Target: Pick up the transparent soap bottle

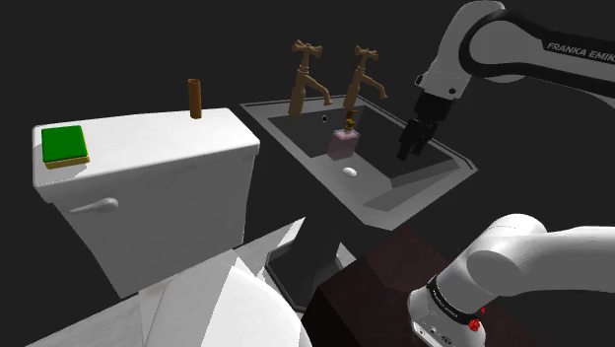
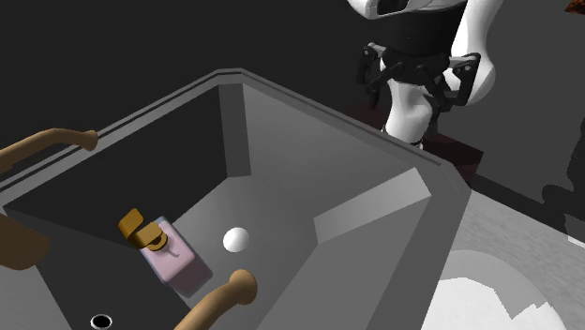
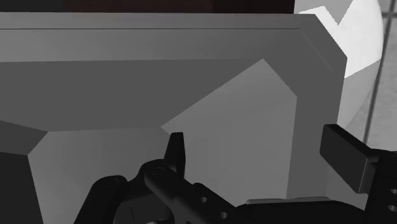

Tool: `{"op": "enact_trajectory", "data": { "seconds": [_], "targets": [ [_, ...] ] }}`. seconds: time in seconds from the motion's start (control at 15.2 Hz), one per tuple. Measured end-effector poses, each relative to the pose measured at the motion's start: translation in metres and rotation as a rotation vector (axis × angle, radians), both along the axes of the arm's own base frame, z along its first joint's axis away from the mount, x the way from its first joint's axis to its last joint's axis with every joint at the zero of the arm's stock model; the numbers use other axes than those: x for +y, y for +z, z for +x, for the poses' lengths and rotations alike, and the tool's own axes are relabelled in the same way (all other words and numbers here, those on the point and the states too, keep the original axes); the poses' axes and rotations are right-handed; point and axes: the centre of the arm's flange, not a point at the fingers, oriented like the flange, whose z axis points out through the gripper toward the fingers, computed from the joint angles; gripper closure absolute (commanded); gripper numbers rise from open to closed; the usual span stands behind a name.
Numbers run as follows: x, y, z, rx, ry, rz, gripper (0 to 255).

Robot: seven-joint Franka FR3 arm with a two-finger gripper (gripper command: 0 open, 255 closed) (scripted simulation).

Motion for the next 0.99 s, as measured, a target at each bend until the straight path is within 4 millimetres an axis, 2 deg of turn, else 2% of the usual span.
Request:
{"op": "enact_trajectory", "data": {
  "seconds": [0.2,0.99],
  "targets": [
    [-0.009,-0.004,0.010,-0.011,-0.003,0.005,0],
    [-0.097,-0.052,0.118,-0.126,-0.029,0.055,0]
  ]
}}
